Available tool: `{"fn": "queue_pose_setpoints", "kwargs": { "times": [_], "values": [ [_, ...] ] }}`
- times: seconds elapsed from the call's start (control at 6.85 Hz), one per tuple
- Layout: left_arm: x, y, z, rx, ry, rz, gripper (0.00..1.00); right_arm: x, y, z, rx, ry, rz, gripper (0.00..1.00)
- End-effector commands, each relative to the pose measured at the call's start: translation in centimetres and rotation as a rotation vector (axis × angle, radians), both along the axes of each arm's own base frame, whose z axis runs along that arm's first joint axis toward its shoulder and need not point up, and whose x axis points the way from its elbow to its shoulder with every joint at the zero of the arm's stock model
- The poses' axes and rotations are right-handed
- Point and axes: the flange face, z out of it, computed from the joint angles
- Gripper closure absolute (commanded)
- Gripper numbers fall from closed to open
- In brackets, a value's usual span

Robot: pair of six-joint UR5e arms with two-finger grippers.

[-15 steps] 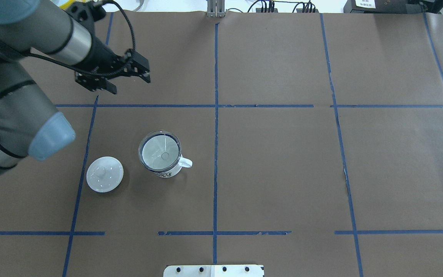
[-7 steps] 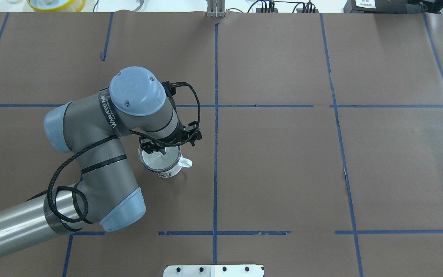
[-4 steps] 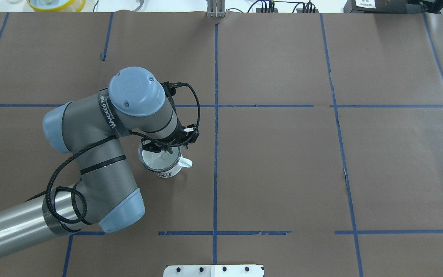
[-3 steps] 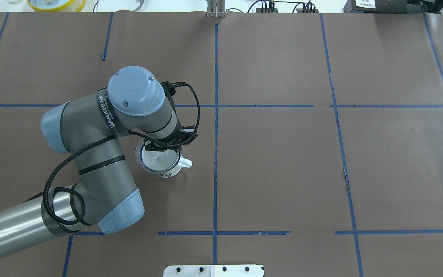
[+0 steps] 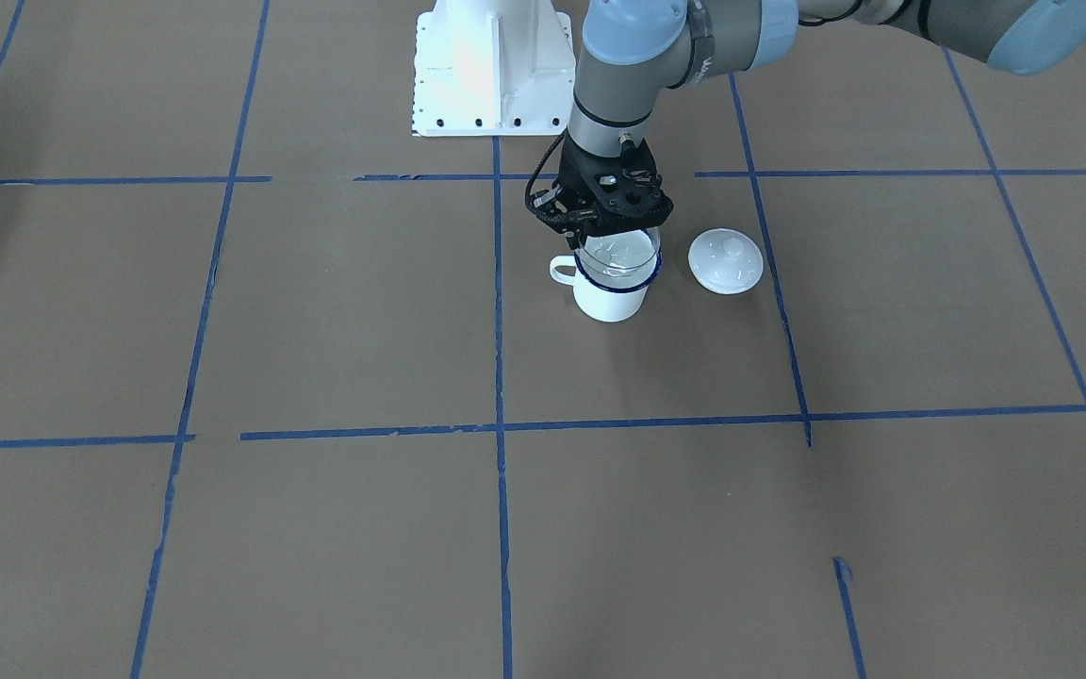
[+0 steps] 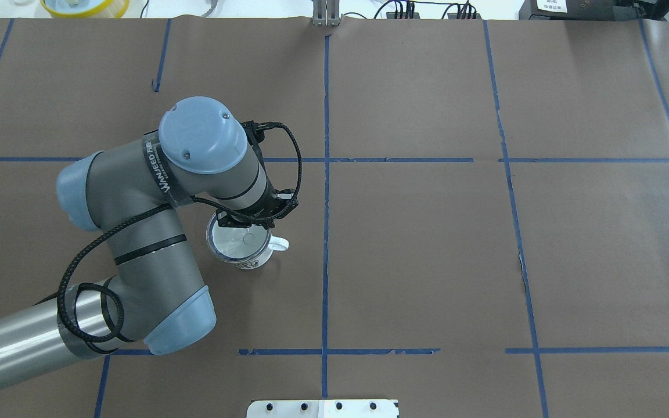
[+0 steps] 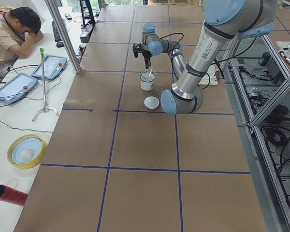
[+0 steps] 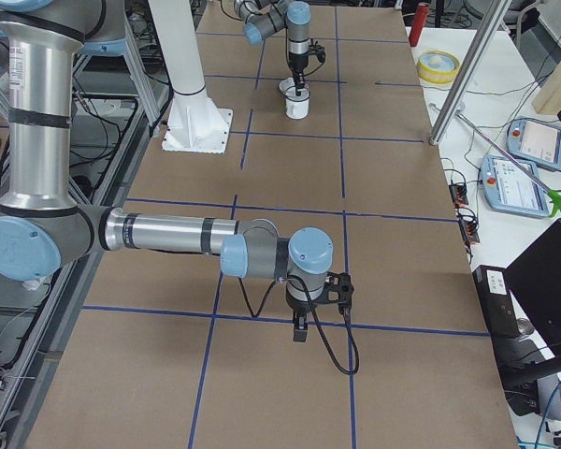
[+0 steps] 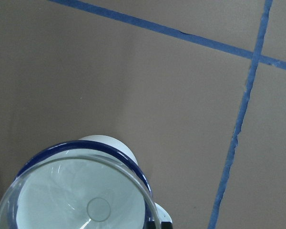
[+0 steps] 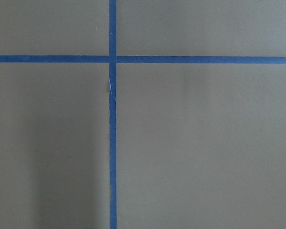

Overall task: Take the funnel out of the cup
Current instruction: 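Lift the glass funnel up out of the white mug with the left gripper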

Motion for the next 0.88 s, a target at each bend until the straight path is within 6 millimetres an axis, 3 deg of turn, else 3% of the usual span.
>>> {"fn": "queue_pose_setpoints", "kwargs": {
  "times": [0.0, 0.15, 0.29, 0.58, 0.73],
  "values": [
    [-5.0, -0.6, -4.5, 0.019, 0.022, -0.047, 1.00, 0.0, 0.0, 0.0, 0.000, 0.000, 0.000, 0.00],
    [-9.3, -1.7, -7.4, 0.023, 0.040, -0.114, 1.00, 0.0, 0.0, 0.0, 0.000, 0.000, 0.000, 0.00],
    [-13.7, -3.6, -8.5, -0.023, 0.084, -0.247, 1.00, 0.0, 0.0, 0.0, 0.000, 0.000, 0.000, 0.00],
    [-15.3, -5.9, -9.2, -0.076, 0.208, -0.566, 1.00, 0.0, 0.0, 0.0, 0.000, 0.000, 0.000, 0.00],
    [-15.3, -7.6, -8.1, -0.104, 0.322, -0.693, 1.00, 0.0, 0.0, 0.0, 0.000, 0.000, 0.000, 0.00]
  ]
}}
